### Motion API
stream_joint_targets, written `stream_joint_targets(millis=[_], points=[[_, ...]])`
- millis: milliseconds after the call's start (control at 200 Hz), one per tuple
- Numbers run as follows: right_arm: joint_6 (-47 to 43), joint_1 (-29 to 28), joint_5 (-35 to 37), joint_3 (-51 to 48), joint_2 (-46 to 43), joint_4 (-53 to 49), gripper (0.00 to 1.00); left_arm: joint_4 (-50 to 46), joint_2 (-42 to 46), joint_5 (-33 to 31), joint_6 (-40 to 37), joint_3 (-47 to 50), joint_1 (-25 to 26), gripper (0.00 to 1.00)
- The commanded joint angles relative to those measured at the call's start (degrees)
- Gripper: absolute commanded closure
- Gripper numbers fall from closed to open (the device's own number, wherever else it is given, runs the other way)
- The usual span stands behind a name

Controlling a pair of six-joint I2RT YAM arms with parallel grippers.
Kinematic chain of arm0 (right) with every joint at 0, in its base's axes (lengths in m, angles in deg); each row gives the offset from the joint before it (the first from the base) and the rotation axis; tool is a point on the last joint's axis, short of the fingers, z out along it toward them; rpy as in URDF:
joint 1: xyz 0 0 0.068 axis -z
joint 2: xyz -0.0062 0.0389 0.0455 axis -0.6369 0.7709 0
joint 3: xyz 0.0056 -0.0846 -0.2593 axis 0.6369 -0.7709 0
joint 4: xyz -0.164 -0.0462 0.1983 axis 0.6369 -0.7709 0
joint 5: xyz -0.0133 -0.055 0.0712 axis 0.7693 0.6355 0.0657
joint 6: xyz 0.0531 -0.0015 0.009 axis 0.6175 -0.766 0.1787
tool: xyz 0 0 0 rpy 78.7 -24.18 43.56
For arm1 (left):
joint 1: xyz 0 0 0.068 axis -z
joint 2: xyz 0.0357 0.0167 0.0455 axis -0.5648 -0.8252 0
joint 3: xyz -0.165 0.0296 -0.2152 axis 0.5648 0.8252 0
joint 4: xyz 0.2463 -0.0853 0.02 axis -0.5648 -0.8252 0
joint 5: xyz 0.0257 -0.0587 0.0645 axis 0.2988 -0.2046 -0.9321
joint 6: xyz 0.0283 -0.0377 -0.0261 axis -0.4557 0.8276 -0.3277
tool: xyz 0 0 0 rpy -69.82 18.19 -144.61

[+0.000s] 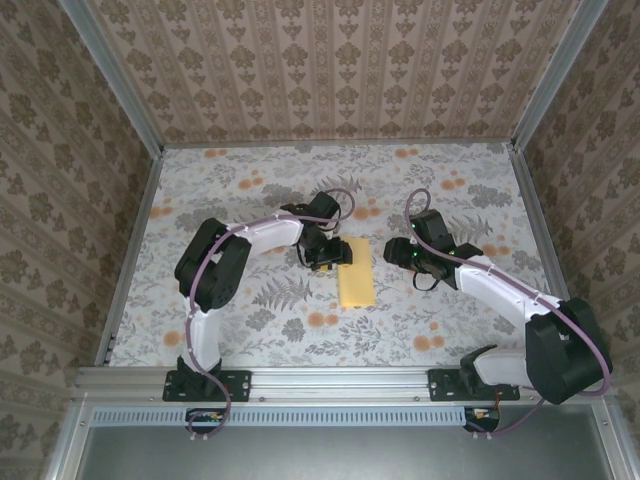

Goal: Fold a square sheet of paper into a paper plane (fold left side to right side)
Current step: First fold in half a square sheet of paper at the center of the table, then hold the square sheet of paper at the center of the table.

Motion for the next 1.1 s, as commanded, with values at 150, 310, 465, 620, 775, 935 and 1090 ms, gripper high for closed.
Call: stream_joint_targets(millis=[150,310,465,620,775,935,1090], points=[[0.1,0.2,-9.0,-0.6,4.0,2.6,0.6,4.8,-6.8,0.6,-1.1,1.3,3.3,0.45],[1.4,-0.6,-17.1,1.1,10.9,5.8,0.77,4.8,-6.8,0.5,-1.1,1.3,3.3,0.45],[2.0,-2.8,-18.0,3.5,16.4,6.2,0.87,4.7,-6.8,0.5,-1.1,1.2,3.3,0.44],[2.5,-3.8,-17.5,4.5,19.1,6.6,0.87,4.9,-6.8,0.5,-1.0,1.3,3.4,0.45],[2.4,-4.5,-17.3,5.3,20.8,6.1,0.87,4.8,-6.8,0.5,-1.1,1.3,3.4,0.45],[1.9,-4.6,-15.5,5.9,22.0,3.7,0.87,4.8,-6.8,0.5,-1.1,1.5,3.4,0.45],[1.4,-4.6,-14.0,6.2,23.0,1.5,0.87,4.8,-6.5,0.5,-1.2,1.4,3.4,0.45]])
